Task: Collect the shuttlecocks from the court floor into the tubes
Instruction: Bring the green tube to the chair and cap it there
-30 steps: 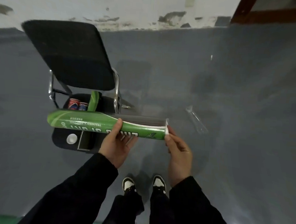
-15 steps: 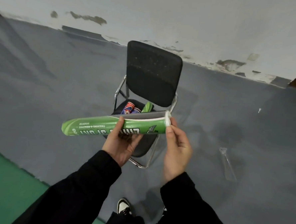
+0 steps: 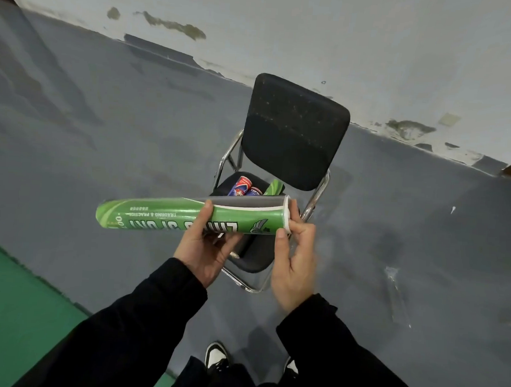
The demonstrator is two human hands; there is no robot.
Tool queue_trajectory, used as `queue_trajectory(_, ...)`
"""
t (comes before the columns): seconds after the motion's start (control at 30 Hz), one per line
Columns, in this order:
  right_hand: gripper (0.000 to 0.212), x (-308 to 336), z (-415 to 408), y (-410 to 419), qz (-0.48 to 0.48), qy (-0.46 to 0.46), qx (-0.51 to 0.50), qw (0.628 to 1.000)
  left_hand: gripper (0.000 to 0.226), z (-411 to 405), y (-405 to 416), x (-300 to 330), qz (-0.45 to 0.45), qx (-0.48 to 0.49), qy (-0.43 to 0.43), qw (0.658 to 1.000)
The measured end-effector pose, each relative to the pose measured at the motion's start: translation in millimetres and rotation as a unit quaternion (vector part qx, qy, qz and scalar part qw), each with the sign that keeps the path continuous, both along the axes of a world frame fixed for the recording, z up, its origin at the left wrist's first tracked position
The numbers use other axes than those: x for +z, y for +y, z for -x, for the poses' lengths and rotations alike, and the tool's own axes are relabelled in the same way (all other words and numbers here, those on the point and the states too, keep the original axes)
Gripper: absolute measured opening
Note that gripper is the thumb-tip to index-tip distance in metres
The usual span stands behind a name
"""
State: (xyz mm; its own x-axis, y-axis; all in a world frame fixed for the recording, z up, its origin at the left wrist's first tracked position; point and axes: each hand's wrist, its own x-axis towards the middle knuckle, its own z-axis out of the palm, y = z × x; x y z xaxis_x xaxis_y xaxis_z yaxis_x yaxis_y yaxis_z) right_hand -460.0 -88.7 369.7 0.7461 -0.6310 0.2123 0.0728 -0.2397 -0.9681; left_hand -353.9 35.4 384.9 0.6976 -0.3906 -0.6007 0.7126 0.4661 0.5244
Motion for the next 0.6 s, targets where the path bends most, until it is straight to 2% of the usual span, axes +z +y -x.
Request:
queue_trajectory(0.1,0.015,-5.6,-2.3,10.8,0.027,0.023,0.011,0.999,0.051,-5.2,12.3,1.4,-0.028,0.012,-0.018,0.999)
queue_trajectory(0.23,0.026,-4.0,-11.4,37.0,0.007,0.02,0.036,0.999,0.043,-0.6,23.1,-1.0,-0.019,0.041,0.015,0.999)
queue_trajectory(0.3,0.025,-0.8,-17.7,41.1,-0.059,0.032,0.091,0.994,0.049,-2.4,34.9,-5.9,-0.017,0.051,0.029,0.998)
queue_trajectory(0.37,0.015,7.9,-22.6,35.8,-0.178,0.048,0.135,0.974,0.056,-9.9,48.7,-11.1,-0.018,0.05,0.037,0.998)
queue_trajectory(0.43,0.013,14.8,-25.1,28.2,-0.271,0.052,0.113,0.955,0.058,-17.3,59.8,-14.4,-0.016,0.044,0.04,0.998)
queue_trajectory(0.53,0.024,21.8,-25.8,27.0,-0.237,0.059,0.005,0.97,0.062,-23.9,66.9,-17.3,-0.006,0.035,0.041,0.999)
queue_trajectory(0.6,0.032,21.0,-22.8,35.4,-0.204,0.09,0.032,0.974,0.064,-24.4,69.3,-20.7,-0.006,0.024,0.043,0.999)
